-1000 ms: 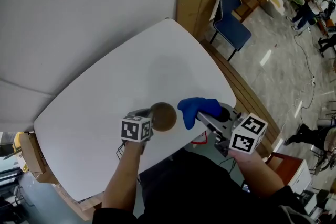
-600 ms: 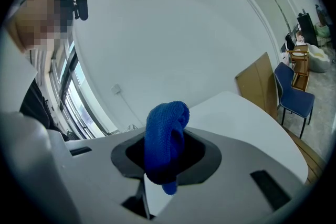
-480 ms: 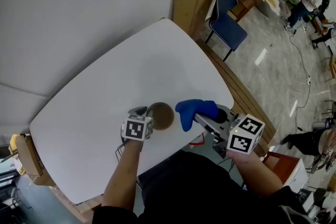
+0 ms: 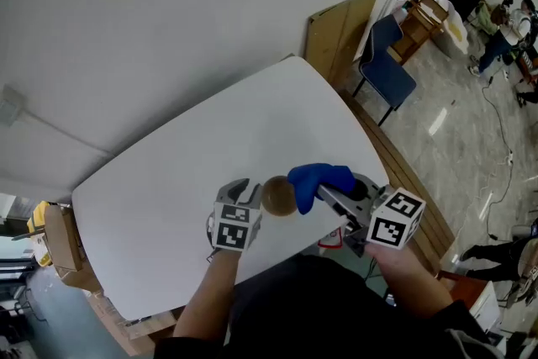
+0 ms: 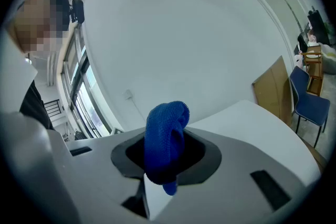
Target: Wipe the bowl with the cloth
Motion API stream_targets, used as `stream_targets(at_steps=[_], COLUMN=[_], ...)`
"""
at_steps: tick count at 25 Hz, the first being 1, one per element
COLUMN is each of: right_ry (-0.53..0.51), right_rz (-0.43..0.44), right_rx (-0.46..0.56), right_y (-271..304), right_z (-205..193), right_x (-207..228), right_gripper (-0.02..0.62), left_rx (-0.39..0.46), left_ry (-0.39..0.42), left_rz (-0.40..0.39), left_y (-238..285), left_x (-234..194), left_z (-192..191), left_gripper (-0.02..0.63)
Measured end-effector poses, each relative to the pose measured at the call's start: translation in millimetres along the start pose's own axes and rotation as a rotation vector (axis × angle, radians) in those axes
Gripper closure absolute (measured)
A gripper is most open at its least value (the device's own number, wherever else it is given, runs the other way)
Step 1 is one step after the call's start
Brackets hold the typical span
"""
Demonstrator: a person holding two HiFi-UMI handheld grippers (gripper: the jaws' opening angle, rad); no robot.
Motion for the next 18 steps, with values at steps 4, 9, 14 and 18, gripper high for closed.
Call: stream_targets(at_steps=[4,9,14,18], right_ry=[-0.027,-0.101,-0.19,-0.235], right_rz=[0.054,0.124,0.205,0.251], right_rx=[0.026,0.04,0.061,0.08], right_y=[13.6,33.5,57.1,73.6], right_z=[11.0,20.3,35.7,41.7], right_x=[-23.2,-62.3,-105.5,-135.8], right_gripper=[0.518,0.518,0.518,0.519], left_rx=[0.111,0.238,0.373,0.448], left_ry=[-0.007,0.021,0.0,-0.003], left_rz=[0.027,0.081,0.174,0.256], left_y=[-52.9,-121.3,-189.4,-238.3], left_x=[-1.1,-4.0,-24.6,-45.6], left_z=[18.1,30.6,36.8,33.5], left_gripper=[0.494,0.494,0.55,0.574])
Point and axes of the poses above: the fingertips, and each gripper's own axes: y forward along the fingers, x to its right, z out of its top, the point moved 3 cm from there along -y, backward along the fingers
